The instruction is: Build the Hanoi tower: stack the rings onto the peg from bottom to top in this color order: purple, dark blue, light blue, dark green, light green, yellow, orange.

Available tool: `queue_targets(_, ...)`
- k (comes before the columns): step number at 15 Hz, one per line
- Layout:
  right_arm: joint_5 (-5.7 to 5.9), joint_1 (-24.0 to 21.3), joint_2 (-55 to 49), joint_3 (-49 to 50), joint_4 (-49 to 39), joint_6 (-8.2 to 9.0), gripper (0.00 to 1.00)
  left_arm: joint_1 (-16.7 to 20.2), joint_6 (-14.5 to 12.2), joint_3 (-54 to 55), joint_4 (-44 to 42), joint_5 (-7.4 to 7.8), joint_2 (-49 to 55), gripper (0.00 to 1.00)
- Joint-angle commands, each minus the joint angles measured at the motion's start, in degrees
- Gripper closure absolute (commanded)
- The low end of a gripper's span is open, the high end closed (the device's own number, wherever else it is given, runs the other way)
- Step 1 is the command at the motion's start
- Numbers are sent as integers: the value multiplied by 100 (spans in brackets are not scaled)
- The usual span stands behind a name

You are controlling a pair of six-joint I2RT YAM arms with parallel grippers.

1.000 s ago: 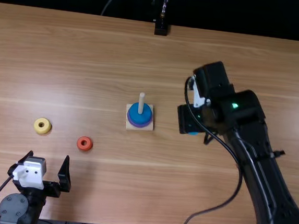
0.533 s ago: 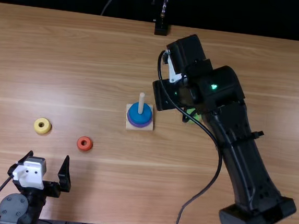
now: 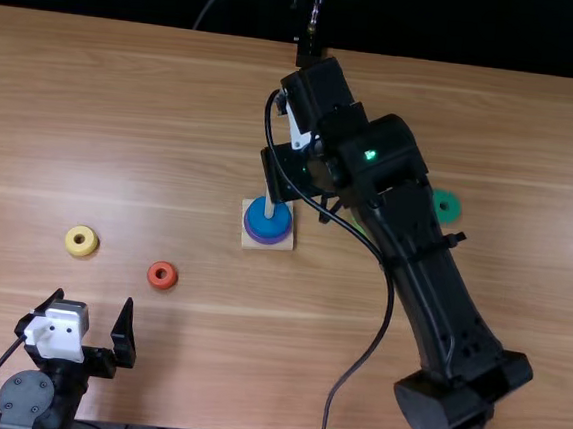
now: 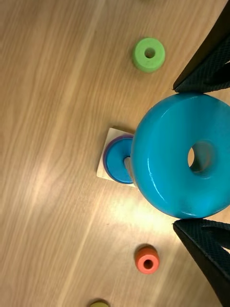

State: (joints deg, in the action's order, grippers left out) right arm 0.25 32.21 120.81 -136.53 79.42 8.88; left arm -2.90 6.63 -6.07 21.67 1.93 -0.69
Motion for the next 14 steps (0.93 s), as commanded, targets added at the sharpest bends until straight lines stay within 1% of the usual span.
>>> queue_targets(1,17,154,127,-199,-15,-3,100,96,-20,607,396,123,69,0)
queue_targets(5,17,286,390,-436,-4,-3,100,96,-20,607,396,134,69,0)
queue_targets(14,17,269,557,-436,-15,-13,100,96,-20,607,396,123,69,0)
